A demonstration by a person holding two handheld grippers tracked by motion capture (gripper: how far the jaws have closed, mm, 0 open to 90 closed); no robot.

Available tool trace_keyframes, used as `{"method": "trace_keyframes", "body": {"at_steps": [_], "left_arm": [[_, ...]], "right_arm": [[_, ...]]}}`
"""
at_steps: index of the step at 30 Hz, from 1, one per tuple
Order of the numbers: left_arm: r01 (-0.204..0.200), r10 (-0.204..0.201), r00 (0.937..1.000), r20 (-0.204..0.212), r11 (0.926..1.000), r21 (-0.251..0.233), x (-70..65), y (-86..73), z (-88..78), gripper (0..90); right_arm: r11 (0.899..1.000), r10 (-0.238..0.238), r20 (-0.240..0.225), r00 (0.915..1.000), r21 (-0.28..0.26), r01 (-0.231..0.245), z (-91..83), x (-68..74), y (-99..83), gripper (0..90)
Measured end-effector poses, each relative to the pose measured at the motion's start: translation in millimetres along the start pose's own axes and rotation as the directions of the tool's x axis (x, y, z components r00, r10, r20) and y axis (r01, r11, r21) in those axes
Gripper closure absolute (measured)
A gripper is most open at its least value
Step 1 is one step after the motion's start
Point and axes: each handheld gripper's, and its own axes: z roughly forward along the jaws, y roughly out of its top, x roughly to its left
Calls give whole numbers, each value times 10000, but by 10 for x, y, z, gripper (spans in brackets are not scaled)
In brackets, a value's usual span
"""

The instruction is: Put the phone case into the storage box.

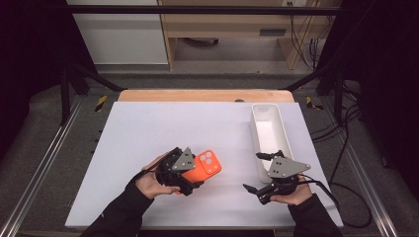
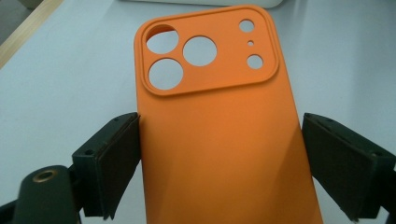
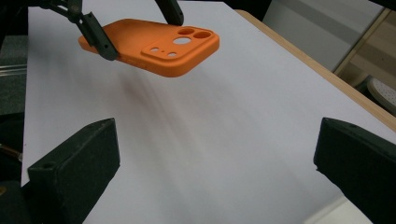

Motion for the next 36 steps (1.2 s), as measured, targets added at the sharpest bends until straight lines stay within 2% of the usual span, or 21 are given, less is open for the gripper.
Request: {"method": "trace_keyframes", "body": {"at_steps": [7, 14, 23, 28, 36], "left_arm": [[-476, 475, 9988, 114, 9988, 81, -36, 73, -8, 132], [-978, 973, 9946, 352, 9951, 136, -75, 129, 7, 132], [-1597, 1591, 9853, 624, 9872, 42, -139, 226, -15, 132], [-1815, 1810, 9811, 689, 9834, 9, -161, 263, -17, 132], [-2204, 2205, 9726, 743, 9754, -99, -199, 313, -16, 132]], "right_arm": [[9994, -351, -245, 9991, 30, 352, 58, 67, 77, 7], [9976, -671, -494, 9965, 126, 678, 95, 123, 132, 9], [9924, -1121, -735, 9910, 425, 1154, 109, 159, 197, 11], [9890, -1332, -954, 9865, 518, 1385, 107, 183, 223, 12], [9812, -1754, -1025, 9791, 635, 1825, 107, 198, 248, 14]]}}
